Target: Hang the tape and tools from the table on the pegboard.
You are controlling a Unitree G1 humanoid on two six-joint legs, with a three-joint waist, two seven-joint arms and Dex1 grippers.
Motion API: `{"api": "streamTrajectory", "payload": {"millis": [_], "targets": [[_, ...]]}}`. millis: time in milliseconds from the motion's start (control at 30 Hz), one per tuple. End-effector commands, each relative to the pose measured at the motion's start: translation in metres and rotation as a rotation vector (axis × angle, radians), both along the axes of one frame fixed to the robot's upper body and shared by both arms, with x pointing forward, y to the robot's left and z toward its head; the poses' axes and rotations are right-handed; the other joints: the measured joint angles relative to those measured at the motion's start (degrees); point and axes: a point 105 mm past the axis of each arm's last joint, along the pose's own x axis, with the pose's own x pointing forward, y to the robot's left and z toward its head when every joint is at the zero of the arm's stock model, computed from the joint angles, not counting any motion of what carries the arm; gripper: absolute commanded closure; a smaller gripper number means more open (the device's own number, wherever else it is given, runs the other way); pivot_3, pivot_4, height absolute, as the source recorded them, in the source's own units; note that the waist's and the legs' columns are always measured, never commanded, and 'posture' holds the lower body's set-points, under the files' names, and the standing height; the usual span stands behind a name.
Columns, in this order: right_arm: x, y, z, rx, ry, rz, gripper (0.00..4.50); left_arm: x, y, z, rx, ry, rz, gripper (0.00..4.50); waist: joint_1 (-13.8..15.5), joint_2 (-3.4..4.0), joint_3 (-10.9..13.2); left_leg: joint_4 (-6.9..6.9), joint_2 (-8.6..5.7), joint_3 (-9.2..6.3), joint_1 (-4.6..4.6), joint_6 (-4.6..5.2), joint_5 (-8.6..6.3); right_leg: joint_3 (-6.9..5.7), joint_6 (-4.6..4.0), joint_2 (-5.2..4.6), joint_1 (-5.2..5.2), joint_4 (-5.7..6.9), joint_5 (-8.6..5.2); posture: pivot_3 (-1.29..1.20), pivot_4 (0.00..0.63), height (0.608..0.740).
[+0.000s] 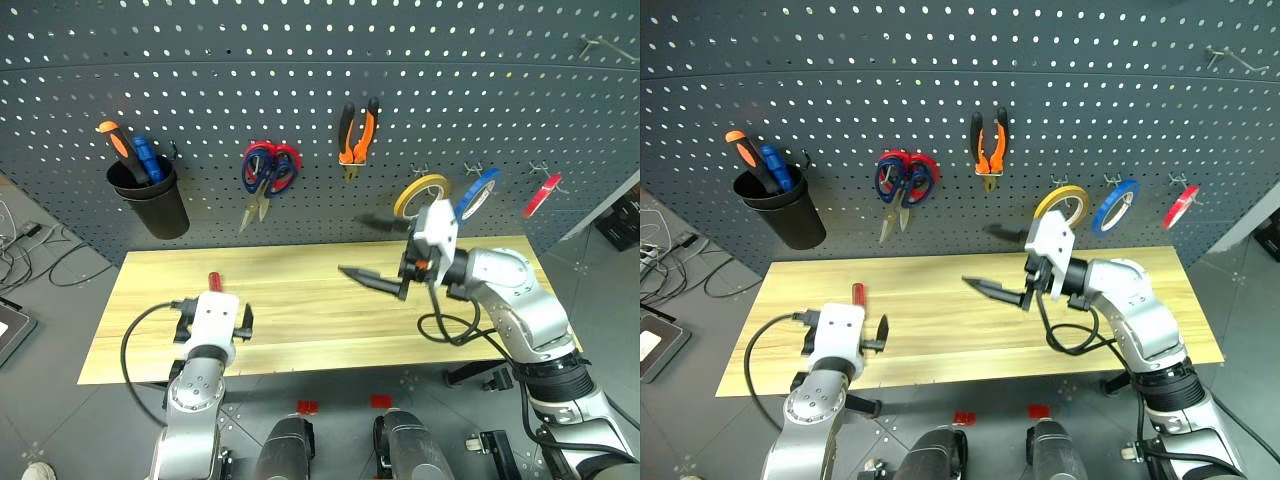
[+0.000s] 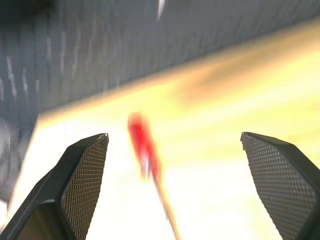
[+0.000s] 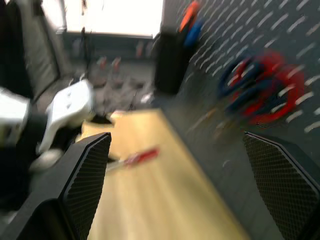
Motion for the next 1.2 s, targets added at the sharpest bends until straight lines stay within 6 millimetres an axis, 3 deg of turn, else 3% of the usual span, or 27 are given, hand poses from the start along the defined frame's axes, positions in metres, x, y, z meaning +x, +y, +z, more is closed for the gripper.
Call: {"api": "streamTrajectory", "payload": {"millis": [33,167,433,733,1033,1200], "targets": [[-0.009,0.013,0.010,-0.009,-0.049,0.037,0.00,-0.001,0.025,0.013,-0.066,-0.018,0.127,0.02,0.1,-0.03,1.5,0.00,0.00,-0.05,0.21,0.01,-0.01,-0.03,-0.01,-0.01,0.23,-0.04,-0.01,-0.12,0.337,0.740],[-0.004,0.022,0.008,-0.051,-0.027,0.043,0.00,0.016,0.050,0.018,-0.146,0.016,0.170,0.02,0.0,-0.02,3.0,0.03,-0.01,-0.13,0.39,0.01,-0.01,-0.08,-0.01,0.01,0.38,0.06,-0.01,-0.11,0.384,0.740],[0.005,0.039,0.018,-0.075,-0.005,0.070,0.00,0.059,0.085,0.024,-0.252,0.107,0.094,0.02,-0.3,-0.20,6.7,0.02,-0.01,-0.14,0.34,0.00,0.00,-0.10,-0.02,-0.01,0.25,0.06,0.00,-0.11,0.444,0.740],[0.005,0.049,0.030,-0.045,0.000,0.084,0.00,0.101,0.074,0.032,-0.282,0.137,-0.091,0.02,0.0,0.01,9.5,0.02,0.02,-0.14,0.30,-0.14,0.09,-0.18,-0.02,-0.04,0.10,0.16,0.00,-0.13,0.478,0.740],[0.007,0.048,0.033,-0.034,0.003,0.057,0.00,0.125,0.083,0.048,-0.243,0.125,-0.084,0.02,-0.5,0.02,10.2,-0.02,0.04,0.07,0.27,-0.23,0.14,-0.23,0.00,-0.02,-0.04,0.19,0.01,-0.15,0.475,0.740],[0.006,0.048,0.032,-0.031,0.005,0.050,0.00,0.134,0.085,0.055,-0.311,0.101,-0.020,0.02,-0.6,0.01,10.3,-0.04,0.06,0.16,0.24,-0.22,0.13,-0.21,0.01,-0.02,-0.12,0.21,0.01,-0.15,0.472,0.740]]}}
